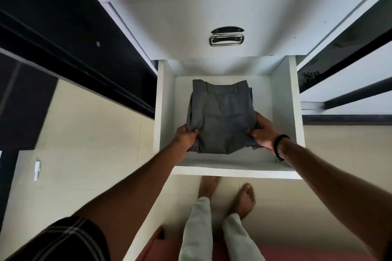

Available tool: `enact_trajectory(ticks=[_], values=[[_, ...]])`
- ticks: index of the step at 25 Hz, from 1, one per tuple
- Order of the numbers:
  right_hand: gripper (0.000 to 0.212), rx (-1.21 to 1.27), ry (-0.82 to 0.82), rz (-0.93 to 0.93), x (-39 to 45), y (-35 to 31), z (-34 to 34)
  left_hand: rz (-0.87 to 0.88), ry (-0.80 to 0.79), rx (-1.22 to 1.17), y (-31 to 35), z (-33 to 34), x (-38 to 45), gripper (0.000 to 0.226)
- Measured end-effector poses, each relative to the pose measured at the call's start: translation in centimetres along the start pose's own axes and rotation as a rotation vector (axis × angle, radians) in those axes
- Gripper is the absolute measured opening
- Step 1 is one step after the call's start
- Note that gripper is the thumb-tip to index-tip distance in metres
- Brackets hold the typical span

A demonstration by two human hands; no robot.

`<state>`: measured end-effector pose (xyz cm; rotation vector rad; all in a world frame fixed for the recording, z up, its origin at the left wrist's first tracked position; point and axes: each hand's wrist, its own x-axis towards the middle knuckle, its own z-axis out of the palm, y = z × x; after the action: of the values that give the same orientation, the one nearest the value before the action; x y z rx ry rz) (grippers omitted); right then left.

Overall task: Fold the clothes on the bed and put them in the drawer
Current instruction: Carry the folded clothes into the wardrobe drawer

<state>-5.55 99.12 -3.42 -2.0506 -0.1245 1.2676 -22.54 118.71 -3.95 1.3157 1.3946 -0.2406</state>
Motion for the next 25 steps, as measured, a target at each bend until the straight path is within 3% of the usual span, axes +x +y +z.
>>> enact_trajectory(ticks=[4,6,8,12,16,19,23,25], values=[[0.06,-0.057,0.097,0.177,1.5,1.5,0.1,-0.093,-0.016,0.065,-0.5,0.2,1.5,0.044],[0.044,-0.144,0.048,0.237,0.4,1.8,-0.3,-0.107,0.011,0.102,0.4,-0.6,0.5,0.049],[0.029,-0.165,0.001,0.227,-2.2,1.5,-1.1,-0.014,-0.039,0.153,2.0,-0.9,-0.9,0.05],[0.028,0.21,0.014,0.124,-8.5,0.2,-4.5,0.186,-0.259,0.343,8.2,2.2,-6.1,0.036],[0.017,0.515,0.316,0.059,-16.2,2.5,-10.1,0.395,-0.502,0.548,13.6,11.1,-13.8,0.021],[0.015,0.655,0.529,0.121,-22.2,9.1,-14.4,0.505,-0.695,0.758,14.4,20.2,-20.3,0.017],[0.013,0.847,0.775,0.225,-30.3,21.0,-18.7,0.493,-0.847,0.941,10.6,33.6,-28.3,0.021],[0.015,0.965,0.867,0.292,-34.1,26.7,-19.3,0.506,-0.908,1.068,7.1,39.6,-32.3,0.005]])
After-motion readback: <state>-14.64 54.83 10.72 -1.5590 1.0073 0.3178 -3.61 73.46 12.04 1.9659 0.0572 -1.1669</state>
